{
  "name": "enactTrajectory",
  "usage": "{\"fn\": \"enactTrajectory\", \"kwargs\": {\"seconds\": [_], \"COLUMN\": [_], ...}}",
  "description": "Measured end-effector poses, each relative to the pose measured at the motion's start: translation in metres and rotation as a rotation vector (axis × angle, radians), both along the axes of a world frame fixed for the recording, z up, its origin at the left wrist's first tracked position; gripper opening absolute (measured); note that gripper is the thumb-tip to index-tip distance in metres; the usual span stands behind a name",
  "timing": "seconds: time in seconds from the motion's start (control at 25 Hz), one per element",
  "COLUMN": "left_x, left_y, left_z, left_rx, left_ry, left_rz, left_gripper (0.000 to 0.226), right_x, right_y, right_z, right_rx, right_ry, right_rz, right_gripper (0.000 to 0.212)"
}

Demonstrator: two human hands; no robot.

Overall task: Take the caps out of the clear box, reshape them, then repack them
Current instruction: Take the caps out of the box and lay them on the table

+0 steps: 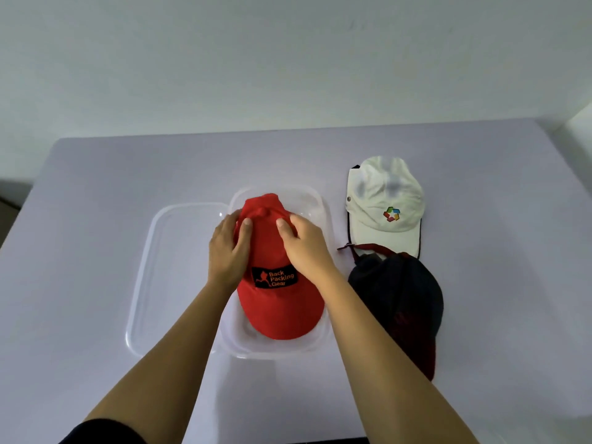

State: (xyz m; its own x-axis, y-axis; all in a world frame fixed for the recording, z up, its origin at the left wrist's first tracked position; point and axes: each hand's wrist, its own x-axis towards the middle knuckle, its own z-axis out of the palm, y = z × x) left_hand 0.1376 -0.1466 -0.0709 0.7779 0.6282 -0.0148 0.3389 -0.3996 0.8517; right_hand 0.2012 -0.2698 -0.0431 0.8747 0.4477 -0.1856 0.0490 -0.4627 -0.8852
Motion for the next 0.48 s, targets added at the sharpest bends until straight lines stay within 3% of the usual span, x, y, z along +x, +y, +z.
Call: {"fn": "enactTrajectory", "kwargs": {"seconds": [0.12,0.24,0.48], "left_x": [0.022,0.067,0.157], "left_y": [-0.023,-0.064,-0.194], "left_z": [0.048,0.091,0.103], "left_rx": [-0.043,0.004,0.004], "left_ry": [-0.231,-0.37,-0.302], "left_rz": [0.028,-0.043,-0.342], "left_gripper": [0.036,0.027,0.029], "right_x": [0.015,0.047,0.123], "right_y": [-0.016,-0.058,-0.199], "right_z": [0.041,0.078,0.086], "right_rx": [0.231,0.315,0.227], "right_ry": [-0.101,-0.26,-0.32], "right_rz": [-0.119,-0.278,-0.526], "right_gripper": [0.021,0.026,0.023]}}
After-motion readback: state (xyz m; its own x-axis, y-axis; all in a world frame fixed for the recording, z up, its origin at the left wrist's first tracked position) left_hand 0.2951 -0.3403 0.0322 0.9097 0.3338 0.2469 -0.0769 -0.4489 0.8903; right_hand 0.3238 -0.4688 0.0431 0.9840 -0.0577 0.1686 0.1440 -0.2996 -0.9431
